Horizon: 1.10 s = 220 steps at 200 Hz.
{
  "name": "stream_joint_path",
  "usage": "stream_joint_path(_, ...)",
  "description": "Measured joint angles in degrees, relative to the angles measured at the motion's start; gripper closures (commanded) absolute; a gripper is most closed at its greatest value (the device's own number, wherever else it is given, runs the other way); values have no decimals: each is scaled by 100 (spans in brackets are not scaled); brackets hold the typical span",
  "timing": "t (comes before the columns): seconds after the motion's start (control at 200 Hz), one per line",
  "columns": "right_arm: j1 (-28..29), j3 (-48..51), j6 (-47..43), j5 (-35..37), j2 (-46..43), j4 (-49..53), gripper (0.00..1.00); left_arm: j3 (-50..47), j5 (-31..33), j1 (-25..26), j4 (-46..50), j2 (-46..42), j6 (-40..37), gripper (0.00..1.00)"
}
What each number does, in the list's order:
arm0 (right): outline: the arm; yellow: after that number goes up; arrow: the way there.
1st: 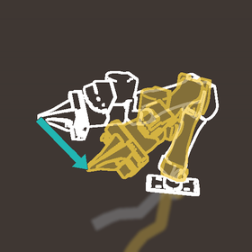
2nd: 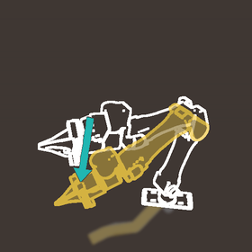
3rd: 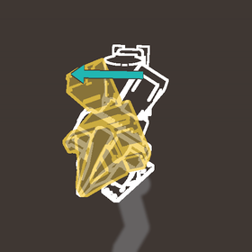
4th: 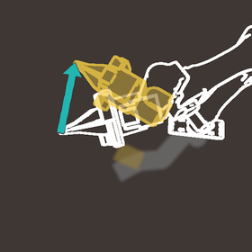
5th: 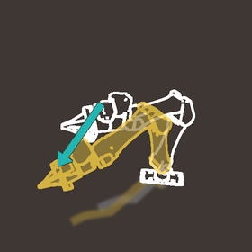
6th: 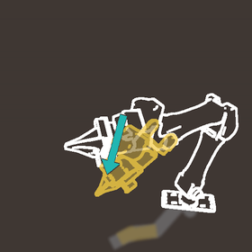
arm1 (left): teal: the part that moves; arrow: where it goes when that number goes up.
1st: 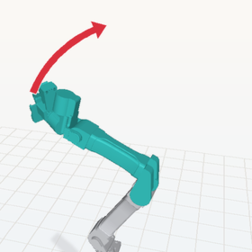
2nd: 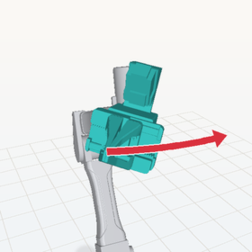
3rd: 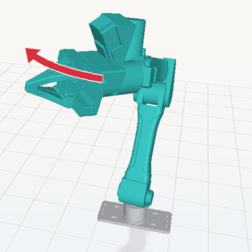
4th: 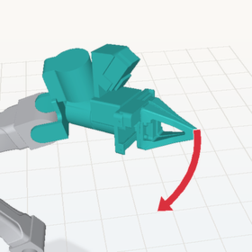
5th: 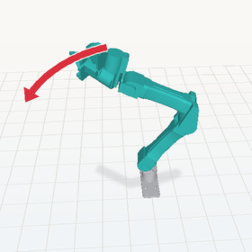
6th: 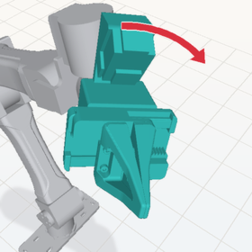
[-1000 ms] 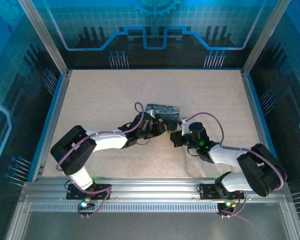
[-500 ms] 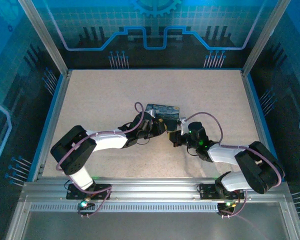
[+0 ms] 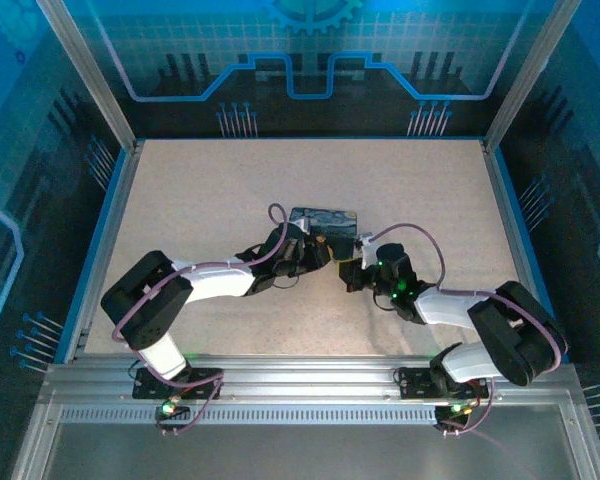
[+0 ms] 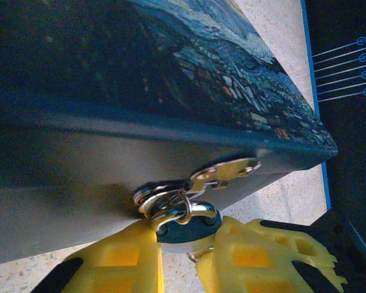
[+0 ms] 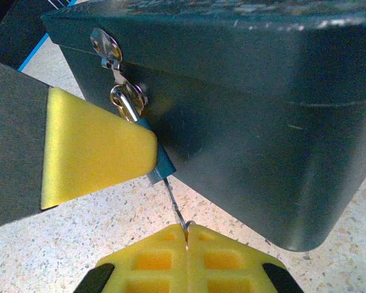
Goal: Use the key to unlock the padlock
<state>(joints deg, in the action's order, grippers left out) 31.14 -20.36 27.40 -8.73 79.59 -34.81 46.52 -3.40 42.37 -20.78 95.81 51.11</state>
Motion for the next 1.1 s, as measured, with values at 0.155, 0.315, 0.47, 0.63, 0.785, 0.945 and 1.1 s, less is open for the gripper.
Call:
stream_joint_path(0.155,2,-39,-116,33,166,-133,100,4,0,2,24,0,0,80)
stream_joint_path(0.315,9,-125,-179,17,326,-247,100,7,15,-11,28,0,0,80)
stream_joint_path(0.47,11,-164,-199,11,400,-302,100,7,39,-22,37,0,0,80)
stream_joint_path(0.63,24,-247,-177,-55,468,-354,100,15,66,-22,37,0,2,80)
stream_joint_path(0.785,35,-310,-92,-52,549,-382,100,20,83,-52,17,2,59,80)
stream_joint_path(0.945,35,-409,85,-46,686,-387,100,22,116,-92,-44,59,151,80)
stream_joint_path(1.1,35,-450,199,2,881,-374,100,22,48,-140,-223,289,260,80)
